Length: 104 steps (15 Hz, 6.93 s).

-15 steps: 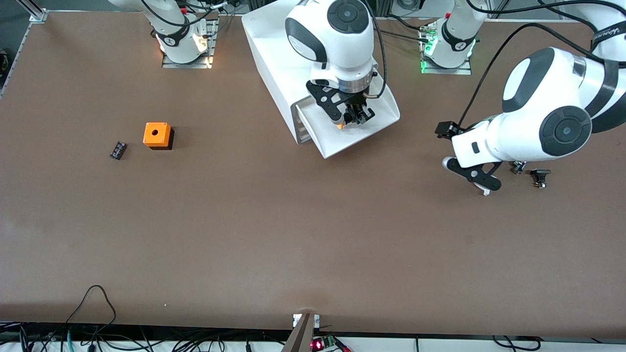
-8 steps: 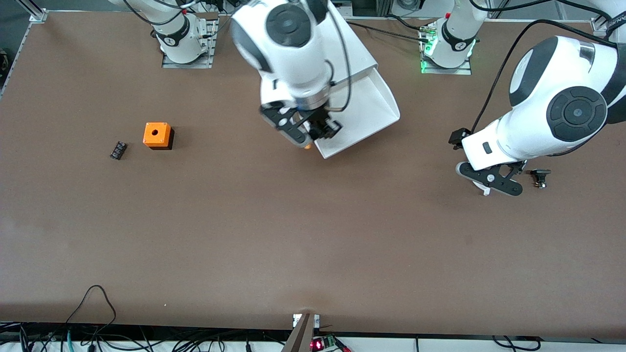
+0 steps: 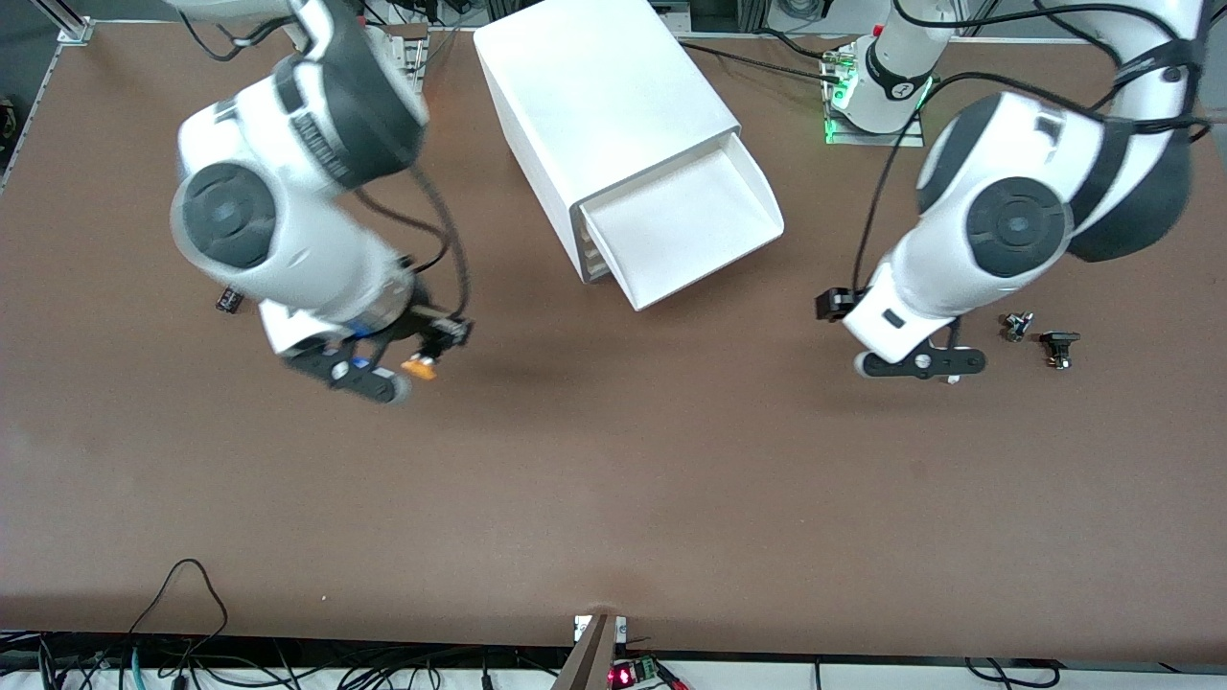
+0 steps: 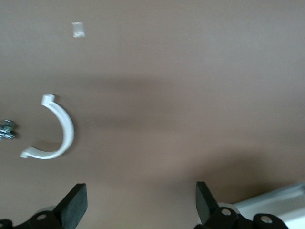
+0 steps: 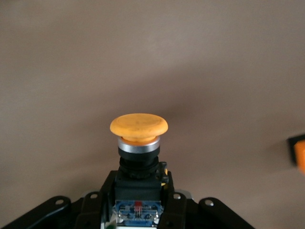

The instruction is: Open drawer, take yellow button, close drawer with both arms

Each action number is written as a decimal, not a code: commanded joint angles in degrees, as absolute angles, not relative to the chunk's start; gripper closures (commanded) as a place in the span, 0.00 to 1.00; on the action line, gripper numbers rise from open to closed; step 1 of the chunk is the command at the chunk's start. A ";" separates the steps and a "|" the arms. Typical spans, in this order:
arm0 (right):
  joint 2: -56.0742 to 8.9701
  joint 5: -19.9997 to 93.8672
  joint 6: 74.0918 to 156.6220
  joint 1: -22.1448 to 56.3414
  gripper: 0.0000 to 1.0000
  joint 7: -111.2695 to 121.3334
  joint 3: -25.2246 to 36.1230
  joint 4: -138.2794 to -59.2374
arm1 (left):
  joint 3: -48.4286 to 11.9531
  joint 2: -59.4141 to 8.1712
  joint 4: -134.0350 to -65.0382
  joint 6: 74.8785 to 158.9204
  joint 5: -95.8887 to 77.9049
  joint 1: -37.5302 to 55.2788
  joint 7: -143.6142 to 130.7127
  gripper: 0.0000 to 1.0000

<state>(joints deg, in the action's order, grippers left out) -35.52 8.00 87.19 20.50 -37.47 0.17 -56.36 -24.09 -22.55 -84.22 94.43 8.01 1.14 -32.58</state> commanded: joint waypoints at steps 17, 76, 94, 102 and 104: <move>-40.51 -0.09 124.88 1.15 1.00 2.55 -0.70 -89.29 | -35.85 -19.86 -104.41 116.02 7.03 4.04 -67.58 0.01; -3.78 -0.26 88.95 0.53 0.00 -7.83 -2.81 -83.50 | -47.99 -18.28 -88.25 89.40 10.46 -19.94 -25.33 0.01; -3.96 -0.26 89.03 0.79 0.00 -7.82 -2.81 -83.67 | -2.02 3.25 -103.54 99.06 -1.68 2.54 2.40 0.00; -3.96 -0.26 88.95 0.79 0.00 -7.82 -2.81 -83.76 | -2.55 -2.46 -94.31 91.14 0.18 2.37 2.20 0.00; -3.96 -0.26 89.03 0.79 0.00 -7.82 -2.81 -83.85 | -2.55 -2.46 -94.39 91.14 0.09 2.37 2.29 0.00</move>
